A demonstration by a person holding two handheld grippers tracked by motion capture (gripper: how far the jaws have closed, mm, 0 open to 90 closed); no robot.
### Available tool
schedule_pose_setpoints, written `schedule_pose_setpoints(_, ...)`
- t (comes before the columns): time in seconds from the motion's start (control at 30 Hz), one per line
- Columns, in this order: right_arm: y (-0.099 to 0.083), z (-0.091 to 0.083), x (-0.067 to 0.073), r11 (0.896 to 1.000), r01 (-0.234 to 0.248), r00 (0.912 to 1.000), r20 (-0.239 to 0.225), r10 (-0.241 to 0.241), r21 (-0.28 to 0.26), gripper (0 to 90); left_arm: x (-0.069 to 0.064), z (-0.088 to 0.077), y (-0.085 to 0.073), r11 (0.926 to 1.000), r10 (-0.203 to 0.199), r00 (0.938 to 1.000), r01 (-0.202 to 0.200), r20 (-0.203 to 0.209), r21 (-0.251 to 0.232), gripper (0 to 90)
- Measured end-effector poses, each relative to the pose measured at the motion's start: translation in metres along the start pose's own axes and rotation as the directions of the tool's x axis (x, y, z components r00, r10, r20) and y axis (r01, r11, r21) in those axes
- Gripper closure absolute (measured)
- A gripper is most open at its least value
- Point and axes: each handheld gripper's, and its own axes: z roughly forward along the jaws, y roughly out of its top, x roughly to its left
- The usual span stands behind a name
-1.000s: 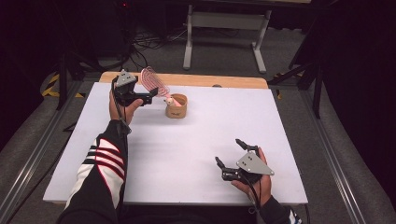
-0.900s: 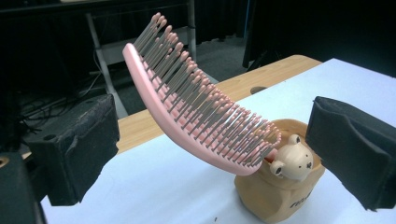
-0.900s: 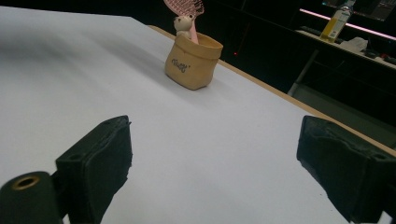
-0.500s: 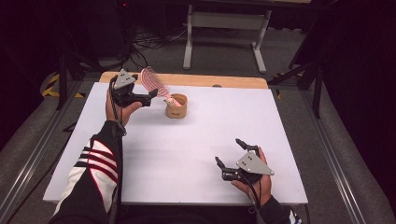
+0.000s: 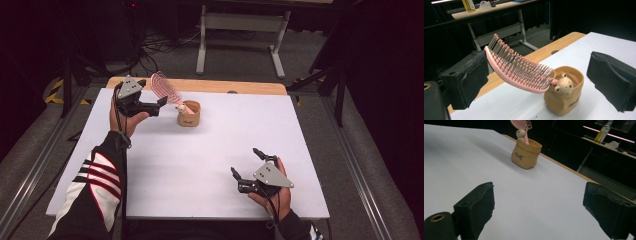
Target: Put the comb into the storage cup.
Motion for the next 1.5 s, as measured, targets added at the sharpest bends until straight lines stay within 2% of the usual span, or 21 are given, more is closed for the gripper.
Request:
schedule_pose_setpoints(0.2, 0.000, 0.000, -0.001, 1.000, -0.002, 1.0000, -0.001, 0.002, -0.001, 10.7, -0.005, -0.004, 0.000, 0.9998, 0.021, 0.9998, -0.021, 0.009, 0.001, 5.2)
schedule_pose_setpoints(0.33, 0.000, 0.000, -0.002, 1.000, 0.000, 1.0000, 0.005, 0.000, -0.001, 10.7, -0.006, -0.007, -0.001, 0.9999, 0.009, 0.9999, -0.009, 0.011, -0.013, 5.9)
schedule_pose_setpoints(0.47, 0.000, 0.000, -0.002, 1.000, 0.000, 1.0000, 0.007, 0.000, -0.002, 10.7, -0.009, -0.010, -0.004, 0.9996, 0.025, 0.9996, -0.025, 0.014, -0.014, 6.0)
schedule_pose_setpoints(0.5, 0.000, 0.000, -0.002, 1.000, 0.001, 1.0000, 0.006, -0.001, -0.001, 10.7, -0.010, -0.012, -0.005, 0.9997, 0.022, 0.9994, -0.022, 0.028, -0.008, 6.0)
schedule_pose_setpoints(0.6, 0.000, 0.001, -0.002, 1.000, 0.004, 1.0000, 0.007, -0.004, -0.001, 10.7, -0.014, -0.016, -0.007, 0.9989, 0.046, 0.9984, -0.046, 0.034, -0.011, 6.0)
schedule_pose_setpoints(0.67, 0.000, 0.001, -0.002, 1.000, 0.005, 1.0000, 0.004, -0.005, -0.001, 10.6, -0.016, -0.018, -0.008, 0.9988, 0.046, 0.9981, -0.045, 0.042, -0.021, 5.8)
schedule_pose_setpoints(0.8, 0.000, 0.001, -0.002, 1.000, 0.002, 1.0000, 0.007, -0.002, -0.001, 10.6, -0.020, -0.020, -0.012, 0.9980, 0.060, 0.9974, -0.059, 0.039, -0.023, 5.5)
schedule_pose_setpoints(0.87, 0.000, 0.001, -0.002, 1.000, 0.004, 1.0000, 0.007, -0.004, 0.001, 10.6, -0.022, -0.022, -0.014, 0.9982, 0.053, 0.9972, -0.052, 0.053, -0.031, 5.6)
schedule_pose_setpoints(1.03, 0.000, 0.001, -0.002, 1.000, 0.007, 0.9999, 0.010, -0.007, 0.001, 10.5, -0.029, -0.025, -0.018, 0.9985, 0.043, 0.9974, -0.041, 0.058, -0.036, 6.0)
schedule_pose_setpoints(1.1, 0.000, 0.001, -0.003, 1.000, 0.003, 0.9999, 0.011, -0.003, -0.001, 10.5, -0.033, -0.027, -0.023, 0.9978, 0.060, 0.9968, -0.058, 0.052, -0.030, 6.0)
schedule_pose_setpoints(1.2, 0.000, 0.001, -0.002, 1.000, 0.005, 0.9999, 0.010, -0.005, -0.001, 10.5, -0.036, -0.029, -0.026, 0.9979, 0.056, 0.9966, -0.054, 0.060, -0.035, 6.3)
schedule_pose_setpoints(1.27, 0.000, 0.000, -0.002, 1.000, 0.005, 0.9999, 0.009, -0.005, -0.003, 10.5, -0.040, -0.032, -0.027, 0.9961, 0.083, 0.9955, -0.081, 0.046, -0.035, 6.2)
schedule_pose_setpoints(1.37, 0.000, 0.001, -0.003, 1.000, 0.003, 1.0000, 0.009, -0.003, -0.004, 10.4, -0.042, -0.034, -0.028, 0.9970, 0.066, 0.9956, -0.064, 0.067, -0.043, 6.1)
schedule_pose_setpoints(1.5, 0.000, 0.000, -0.003, 1.000, 0.002, 1.0000, 0.009, -0.002, -0.005, 10.4, -0.045, -0.039, -0.031, 0.9957, 0.075, 0.9950, -0.072, 0.065, -0.058, 6.0)
